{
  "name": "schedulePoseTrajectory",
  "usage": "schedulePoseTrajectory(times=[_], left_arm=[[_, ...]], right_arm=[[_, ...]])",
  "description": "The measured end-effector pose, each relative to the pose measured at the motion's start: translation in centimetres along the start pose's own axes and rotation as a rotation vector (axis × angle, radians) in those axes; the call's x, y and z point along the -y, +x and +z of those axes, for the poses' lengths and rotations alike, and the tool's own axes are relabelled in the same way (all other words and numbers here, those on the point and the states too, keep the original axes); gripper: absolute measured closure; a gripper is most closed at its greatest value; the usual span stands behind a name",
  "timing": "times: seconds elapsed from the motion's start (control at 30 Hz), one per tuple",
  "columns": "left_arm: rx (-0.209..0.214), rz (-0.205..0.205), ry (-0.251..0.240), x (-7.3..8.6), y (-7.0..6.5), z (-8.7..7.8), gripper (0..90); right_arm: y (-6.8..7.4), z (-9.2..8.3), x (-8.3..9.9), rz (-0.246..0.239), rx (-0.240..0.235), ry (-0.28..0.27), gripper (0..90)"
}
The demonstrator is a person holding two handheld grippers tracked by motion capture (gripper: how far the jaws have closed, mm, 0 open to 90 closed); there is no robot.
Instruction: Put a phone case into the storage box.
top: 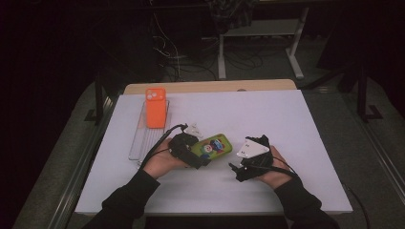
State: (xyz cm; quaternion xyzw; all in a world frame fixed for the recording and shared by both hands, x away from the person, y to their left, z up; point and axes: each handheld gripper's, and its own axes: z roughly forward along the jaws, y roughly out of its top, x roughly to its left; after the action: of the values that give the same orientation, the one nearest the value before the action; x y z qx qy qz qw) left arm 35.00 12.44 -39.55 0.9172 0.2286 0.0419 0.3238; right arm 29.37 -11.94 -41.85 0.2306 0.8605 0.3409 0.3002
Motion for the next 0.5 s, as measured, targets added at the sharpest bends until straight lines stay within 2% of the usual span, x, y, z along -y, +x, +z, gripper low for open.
schedulePoseTrajectory(times=[0.07, 0.1, 0.17, 0.3, 0.43, 0.47, 0.5], left_arm=[[0.004, -0.018, -0.012, 0.0, -0.1, 0.1, 15.3], [0.004, -0.019, -0.013, 0.0, -0.1, 0.1, 15.3], [0.005, -0.024, -0.016, 0.0, -0.1, 0.2, 15.3], [0.005, -0.024, -0.016, 0.0, -0.1, 0.2, 15.3], [0.009, -0.034, -0.013, 0.0, -0.2, 0.2, 15.3], [0.009, -0.034, -0.012, 0.0, -0.2, 0.2, 15.3], [0.008, -0.033, -0.014, 0.1, -0.2, 0.2, 15.3]], right_arm=[[0.2, 0.0, -0.1, -0.031, 0.018, -0.003, 0.0], [0.4, 0.0, -0.1, -0.069, 0.029, -0.003, 0.0], [0.6, 0.0, -0.2, -0.104, 0.042, 0.001, 0.0], [1.3, 0.0, -0.3, -0.205, 0.087, 0.007, 0.0], [2.2, 0.2, -0.3, -0.294, 0.146, -0.009, 0.0], [2.1, 0.1, -0.4, -0.368, 0.154, 0.002, 0.0], [2.3, 0.2, -0.4, -0.371, 0.175, -0.01, 0.0]])
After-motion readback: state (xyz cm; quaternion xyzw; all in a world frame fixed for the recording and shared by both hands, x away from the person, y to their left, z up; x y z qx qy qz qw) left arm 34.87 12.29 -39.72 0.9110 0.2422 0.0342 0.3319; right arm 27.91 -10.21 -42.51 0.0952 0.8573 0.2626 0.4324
